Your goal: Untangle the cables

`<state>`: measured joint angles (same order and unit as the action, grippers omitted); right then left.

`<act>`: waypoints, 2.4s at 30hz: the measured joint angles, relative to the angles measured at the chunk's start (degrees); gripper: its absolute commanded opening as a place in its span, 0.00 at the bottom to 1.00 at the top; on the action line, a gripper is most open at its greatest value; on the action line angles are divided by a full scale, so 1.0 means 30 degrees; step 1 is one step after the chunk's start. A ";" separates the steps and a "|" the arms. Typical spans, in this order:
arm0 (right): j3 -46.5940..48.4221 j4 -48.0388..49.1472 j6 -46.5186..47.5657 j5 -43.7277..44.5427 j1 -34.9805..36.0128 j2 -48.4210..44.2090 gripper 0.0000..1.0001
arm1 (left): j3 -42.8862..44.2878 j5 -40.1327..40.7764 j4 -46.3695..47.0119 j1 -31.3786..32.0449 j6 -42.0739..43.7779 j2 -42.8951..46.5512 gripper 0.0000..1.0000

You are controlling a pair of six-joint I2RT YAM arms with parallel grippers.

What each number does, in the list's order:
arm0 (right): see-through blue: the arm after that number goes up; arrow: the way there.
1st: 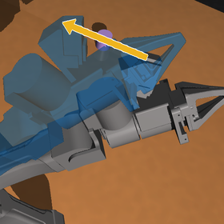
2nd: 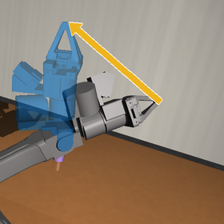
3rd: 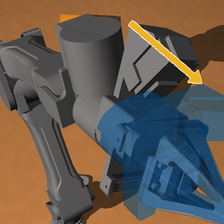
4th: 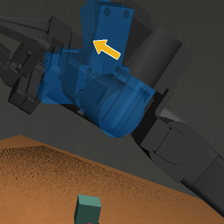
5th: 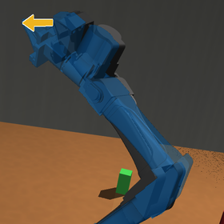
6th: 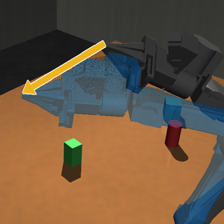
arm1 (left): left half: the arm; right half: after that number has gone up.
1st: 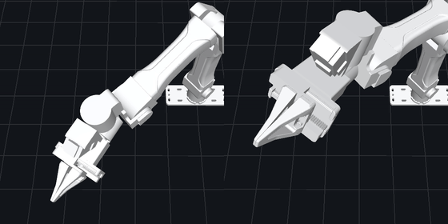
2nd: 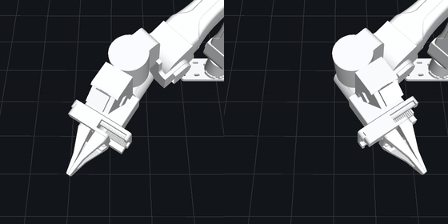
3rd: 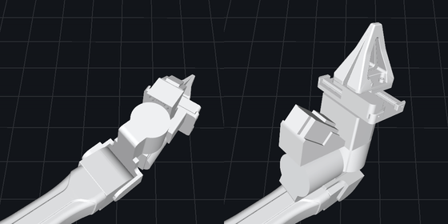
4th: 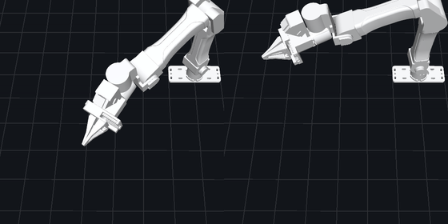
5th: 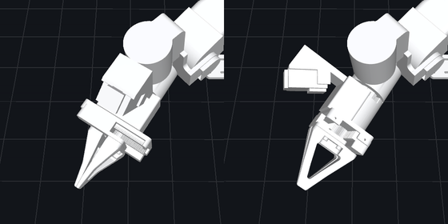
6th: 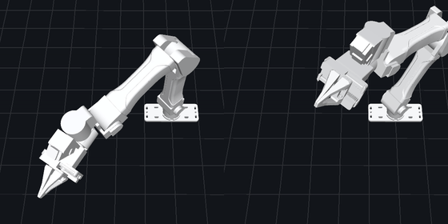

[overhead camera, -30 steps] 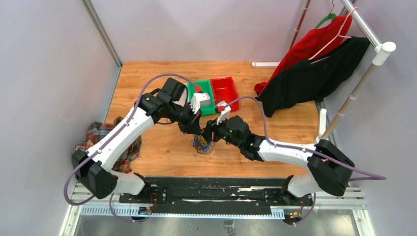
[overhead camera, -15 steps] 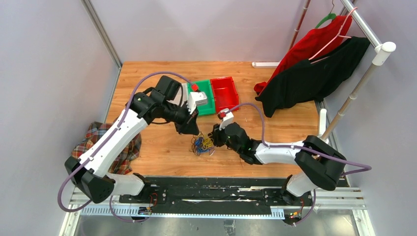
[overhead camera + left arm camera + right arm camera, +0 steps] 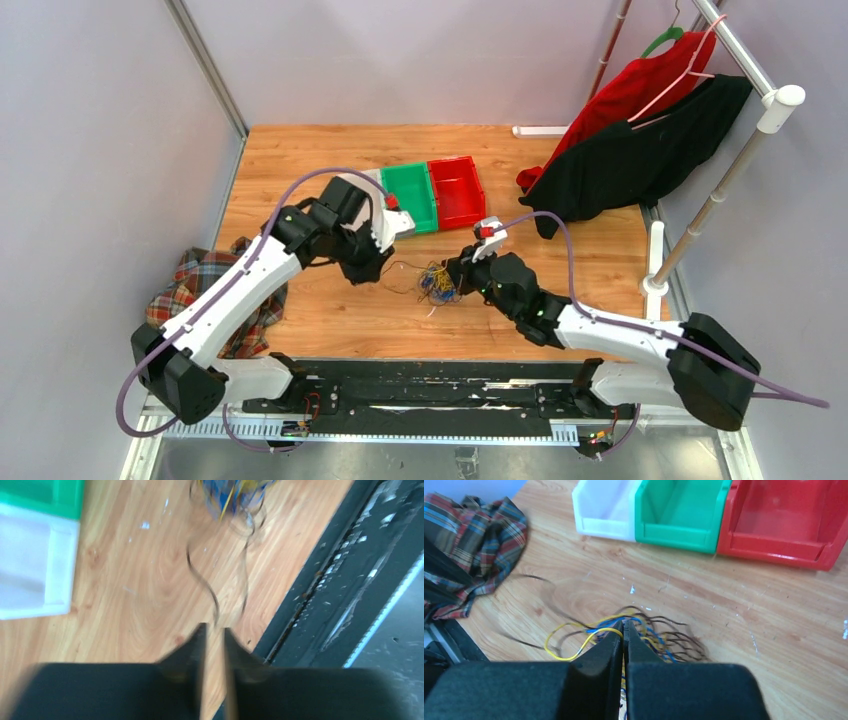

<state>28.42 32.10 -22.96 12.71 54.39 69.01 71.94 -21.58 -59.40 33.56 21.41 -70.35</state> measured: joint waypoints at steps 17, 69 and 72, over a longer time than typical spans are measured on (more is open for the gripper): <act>0.2776 -0.2739 0.0321 -0.4146 -0.0051 -0.0372 0.01 | 0.1384 -0.2783 0.1362 0.0080 -0.0095 -0.0488 0.99; 0.3738 -0.1290 -0.0117 -0.2062 0.0743 0.1705 0.46 | 0.1005 -0.4809 0.2608 0.1064 -0.3723 -0.1355 0.01; 0.3716 -0.0488 -0.0408 -0.1974 0.0743 0.2295 0.47 | 0.1530 -0.5428 0.2601 0.1064 -0.3723 -0.1355 0.01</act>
<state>39.57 30.63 -24.18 6.79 56.62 75.90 76.53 -37.87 -51.59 36.75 10.24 -74.41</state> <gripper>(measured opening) 0.463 0.017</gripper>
